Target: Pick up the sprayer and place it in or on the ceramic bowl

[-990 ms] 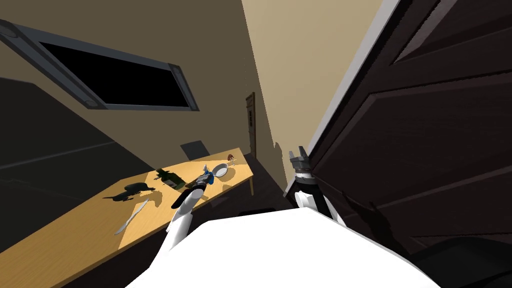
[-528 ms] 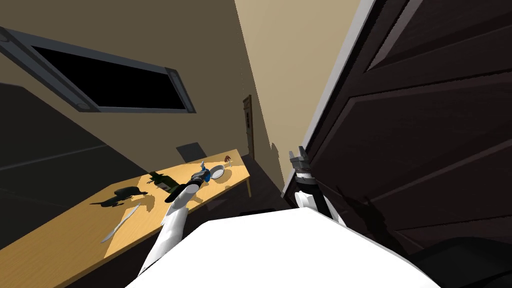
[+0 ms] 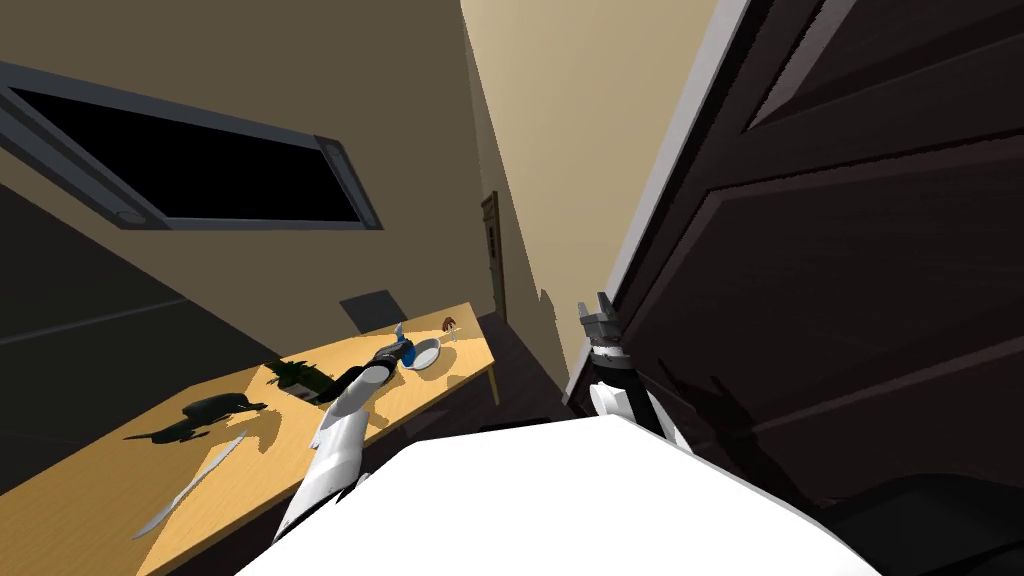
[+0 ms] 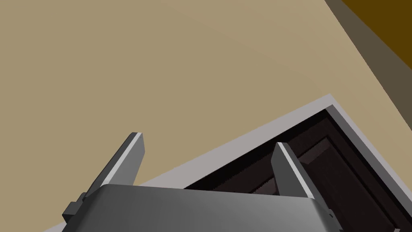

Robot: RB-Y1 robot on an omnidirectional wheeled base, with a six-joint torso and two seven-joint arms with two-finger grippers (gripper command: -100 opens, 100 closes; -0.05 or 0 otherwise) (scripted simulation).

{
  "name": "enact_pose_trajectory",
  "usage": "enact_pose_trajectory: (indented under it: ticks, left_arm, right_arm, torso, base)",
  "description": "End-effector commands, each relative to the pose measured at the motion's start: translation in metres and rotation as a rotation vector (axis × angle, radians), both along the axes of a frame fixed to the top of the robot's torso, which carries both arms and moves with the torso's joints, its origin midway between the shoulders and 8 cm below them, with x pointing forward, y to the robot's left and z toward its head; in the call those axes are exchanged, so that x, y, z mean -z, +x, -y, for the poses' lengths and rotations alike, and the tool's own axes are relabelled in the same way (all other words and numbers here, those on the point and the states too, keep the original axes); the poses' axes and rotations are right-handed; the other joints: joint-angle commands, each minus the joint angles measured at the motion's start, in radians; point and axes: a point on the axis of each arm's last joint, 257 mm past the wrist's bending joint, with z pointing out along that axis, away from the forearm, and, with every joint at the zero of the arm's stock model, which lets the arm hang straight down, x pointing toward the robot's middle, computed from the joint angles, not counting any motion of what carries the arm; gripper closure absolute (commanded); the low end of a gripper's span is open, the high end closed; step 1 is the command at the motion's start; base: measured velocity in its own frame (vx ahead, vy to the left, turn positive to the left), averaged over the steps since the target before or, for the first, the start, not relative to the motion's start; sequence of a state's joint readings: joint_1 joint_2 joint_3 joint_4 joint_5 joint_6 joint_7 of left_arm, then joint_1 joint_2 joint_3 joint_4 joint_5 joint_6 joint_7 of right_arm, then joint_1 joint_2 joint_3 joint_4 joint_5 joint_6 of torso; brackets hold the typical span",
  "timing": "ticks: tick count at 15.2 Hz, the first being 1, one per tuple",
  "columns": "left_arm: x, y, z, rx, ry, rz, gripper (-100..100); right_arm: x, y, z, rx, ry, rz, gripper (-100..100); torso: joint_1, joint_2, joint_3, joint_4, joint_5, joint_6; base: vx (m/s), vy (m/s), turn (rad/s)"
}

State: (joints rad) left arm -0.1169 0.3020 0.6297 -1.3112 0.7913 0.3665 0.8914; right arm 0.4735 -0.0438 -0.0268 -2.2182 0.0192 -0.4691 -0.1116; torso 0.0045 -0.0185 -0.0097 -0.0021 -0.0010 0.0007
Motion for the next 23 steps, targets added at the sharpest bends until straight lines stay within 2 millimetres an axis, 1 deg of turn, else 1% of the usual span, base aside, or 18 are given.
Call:
enact_pose_trajectory:
  ticks: [1,5,6,7,11,12,13,14,19,20,22,23]
  left_arm:
    - [0.009,-0.009,-0.015,-0.025,-0.028,-0.028,100]
    - [0.022,-0.024,-0.033,-0.06,-0.051,-0.067,100]
    - [0.018,-0.019,-0.027,-0.049,-0.042,-0.055,100]
    - [0.019,-0.02,-0.028,-0.051,-0.045,-0.057,-100]
    - [0.019,-0.019,-0.028,-0.051,-0.045,-0.057,-100]
    - [0.006,-0.021,-0.037,-0.048,-0.044,-0.053,-100]
    - [-0.001,-0.021,-0.042,-0.047,-0.043,-0.052,-100]
    - [-0.001,-0.021,-0.042,-0.047,-0.043,-0.052,-100]
    - [-0.035,-0.026,-0.062,-0.042,-0.038,-0.045,-100]
    - [-0.035,-0.026,-0.062,-0.042,-0.038,-0.045,-100]
    - [-0.048,-0.028,-0.069,-0.039,-0.036,-0.043,-100]
    - [-0.041,-0.027,-0.065,-0.041,-0.034,-0.042,-100]
  right_arm:
    - [0.0,0.0,0.0,0.0,0.0,0.0,0]
    - [0.0,0.0,0.0,0.0,0.0,0.0,0]
    - [0.0,0.0,0.0,0.0,0.0,0.0,0]
    - [0.0,0.0,0.0,0.0,0.0,0.0,0]
    - [0.0,0.0,0.0,0.0,0.0,0.0,0]
    - [0.0,0.0,0.0,0.0,0.0,0.0,0]
    - [0.0,0.0,0.0,0.0,0.0,0.0,0]
    - [0.0,0.0,0.0,0.0,0.0,0.0,0]
    - [0.0,0.0,0.0,0.0,0.0,0.0,0]
    - [0.0,0.0,0.0,0.0,0.0,0.0,0]
    - [0.0,0.0,0.0,0.0,0.0,0.0,0]
    - [0.0,0.0,0.0,0.0,0.0,0.0,0]
  torso:
    - [0.0,0.0,0.0,0.0,0.0,0.0]
    - [0.003,-0.006,-0.004,-0.002,0.001,-0.001]
    - [0.004,-0.006,-0.004,-0.002,0.002,-0.001]
    - [0.004,-0.003,-0.002,-0.001,0.002,-0.001]
    - [0.004,0.009,0.005,0.001,0.002,-0.001]
    - [0.004,0.01,0.005,0.001,0.002,-0.001]
    - [0.003,0.01,0.005,0.002,0.001,-0.001]
    - [0.0,0.011,0.006,0.002,0.001,-0.001]
    - [-0.002,0.011,0.006,0.002,0.0,-0.001]
    - [-0.002,0.011,0.006,0.002,0.0,-0.001]
    - [-0.001,0.011,0.006,0.002,0.001,-0.001]
    - [-0.001,0.011,0.006,0.002,0.001,-0.001]
  base:
    - [0.231,-0.031,0.003]
    - [0.226,-0.016,0.012]
    - [0.133,-0.001,0.014]
    - [0.05,0.0,0.002]
    - [0.013,0.0,0.0]
    - [0.012,-0.034,0.003]
    - [0.012,-0.072,0.025]
    - [0.011,-0.074,0.027]
    - [0.007,-0.072,0.014]
    - [0.014,-0.068,0.014]
    - [0.011,-0.058,0.008]
    - [0.007,-0.036,0.011]
